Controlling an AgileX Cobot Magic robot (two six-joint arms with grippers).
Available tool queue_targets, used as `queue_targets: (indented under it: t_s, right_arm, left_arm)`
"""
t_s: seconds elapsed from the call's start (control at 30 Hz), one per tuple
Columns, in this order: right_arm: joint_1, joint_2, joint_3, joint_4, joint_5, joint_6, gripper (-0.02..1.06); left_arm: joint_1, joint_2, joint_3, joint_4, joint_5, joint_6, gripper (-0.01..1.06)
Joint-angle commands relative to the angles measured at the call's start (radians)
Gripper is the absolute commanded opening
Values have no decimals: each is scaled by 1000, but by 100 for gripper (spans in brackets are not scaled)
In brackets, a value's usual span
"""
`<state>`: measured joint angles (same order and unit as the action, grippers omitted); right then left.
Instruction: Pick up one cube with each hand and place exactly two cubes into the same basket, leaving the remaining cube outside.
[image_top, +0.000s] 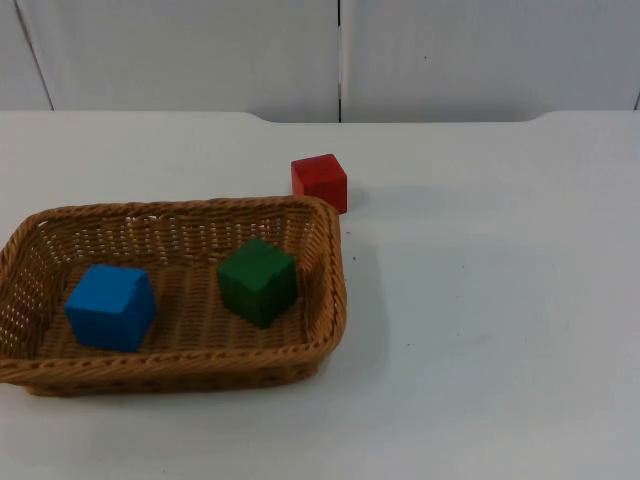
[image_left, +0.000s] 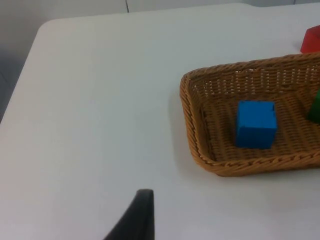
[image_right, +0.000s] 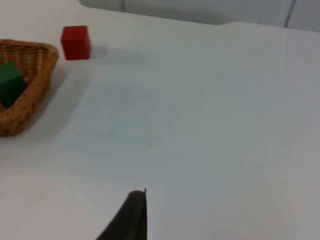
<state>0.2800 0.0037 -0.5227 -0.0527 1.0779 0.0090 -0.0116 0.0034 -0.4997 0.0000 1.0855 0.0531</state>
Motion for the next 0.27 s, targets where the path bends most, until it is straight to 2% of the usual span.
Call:
queue_targets:
  t_s: [0.0,0.23]
  right_arm:
    - [-46,-4,7,7,-1,3,105]
    - [-155,-4,7,7,-1,3,105]
  left_arm:
    - [3,-3,5,0,-11,-5,105]
    - [3,-3,5,0,-11,-5,105]
